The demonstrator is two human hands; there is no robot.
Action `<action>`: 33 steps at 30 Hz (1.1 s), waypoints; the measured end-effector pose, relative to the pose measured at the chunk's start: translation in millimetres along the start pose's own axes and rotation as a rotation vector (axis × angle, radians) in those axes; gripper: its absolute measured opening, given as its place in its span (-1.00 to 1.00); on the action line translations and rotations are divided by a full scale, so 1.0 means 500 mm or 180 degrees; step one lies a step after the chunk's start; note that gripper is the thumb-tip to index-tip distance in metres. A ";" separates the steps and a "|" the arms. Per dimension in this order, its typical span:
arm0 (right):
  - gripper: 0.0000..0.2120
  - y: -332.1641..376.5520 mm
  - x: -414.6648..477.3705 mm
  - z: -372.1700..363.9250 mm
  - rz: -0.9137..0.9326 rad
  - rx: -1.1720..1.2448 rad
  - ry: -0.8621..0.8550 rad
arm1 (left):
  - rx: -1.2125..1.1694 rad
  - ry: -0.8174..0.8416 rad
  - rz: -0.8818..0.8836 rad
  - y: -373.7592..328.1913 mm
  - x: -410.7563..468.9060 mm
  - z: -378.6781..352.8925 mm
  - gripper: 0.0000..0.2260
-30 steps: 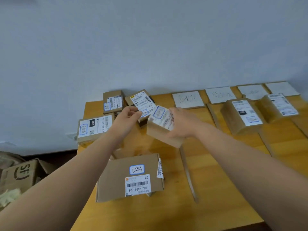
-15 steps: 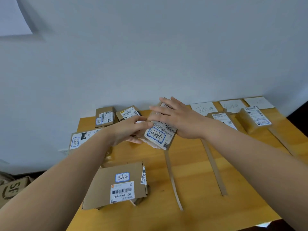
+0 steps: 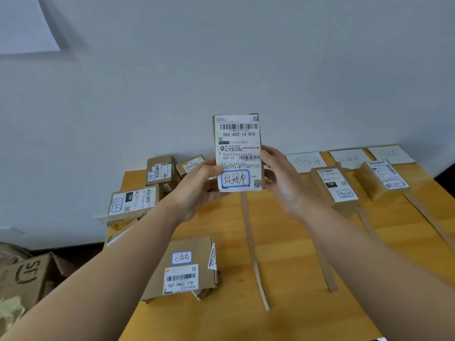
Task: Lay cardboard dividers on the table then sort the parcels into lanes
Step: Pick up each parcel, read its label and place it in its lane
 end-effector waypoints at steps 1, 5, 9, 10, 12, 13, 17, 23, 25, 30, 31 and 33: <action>-0.68 0.001 0.001 -0.002 0.0031 0.0049 -0.0003 | -0.0005 -0.0013 -0.0012 -0.001 0.001 0.000 -0.49; -0.68 0.004 0.003 -0.006 0.0090 0.0004 0.0019 | 0.0020 0.0016 -0.0048 -0.001 0.002 -0.003 -0.54; -0.55 0.000 0.004 -0.007 0.0096 -0.0028 0.0019 | -0.0002 0.0013 -0.0023 -0.001 0.002 -0.001 -0.47; -0.57 -0.002 0.004 -0.006 0.0095 -0.0034 -0.0001 | -0.0008 0.0003 -0.0017 -0.003 0.003 -0.001 -0.45; -0.64 -0.005 0.006 -0.005 0.0099 0.0007 -0.0032 | -0.0012 0.0017 -0.0016 -0.005 0.003 -0.003 -0.44; -0.64 -0.007 0.006 -0.005 0.0103 0.0025 -0.0042 | -0.0003 0.0034 -0.0009 -0.006 0.003 -0.004 -0.44; -0.61 -0.014 0.004 -0.001 0.0063 0.0014 -0.0164 | 0.0167 0.0087 0.0093 -0.002 0.007 -0.005 -0.42; -0.78 -0.041 -0.013 0.053 -0.0073 0.0136 -0.0556 | 0.0630 0.0051 0.0147 0.027 0.034 -0.042 -0.27; -0.77 -0.052 -0.027 0.081 -0.0125 0.0180 -0.0617 | 0.0794 0.0088 0.0108 0.039 0.039 -0.072 -0.23; -0.53 -0.085 -0.063 0.180 -0.0331 0.0201 -0.0729 | 0.0764 0.0069 0.0107 0.082 0.059 -0.174 -0.44; -0.51 -0.089 -0.069 0.207 -0.0360 0.0197 -0.0701 | 0.0759 0.0056 0.0142 0.094 0.066 -0.199 -0.47; -0.51 -0.097 -0.082 0.270 -0.0423 0.0190 -0.0664 | 0.0757 0.0041 0.0221 0.121 0.084 -0.259 -0.49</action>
Point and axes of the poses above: each hand's wrist, its own x-axis towards the middle knuckle, its own z-axis out of the back of the hand, y = z × x, the point moved 4 cm from there along x, towards the middle knuckle, and after that the axes turned 3 degrees about -x, right-handed, at the moved point
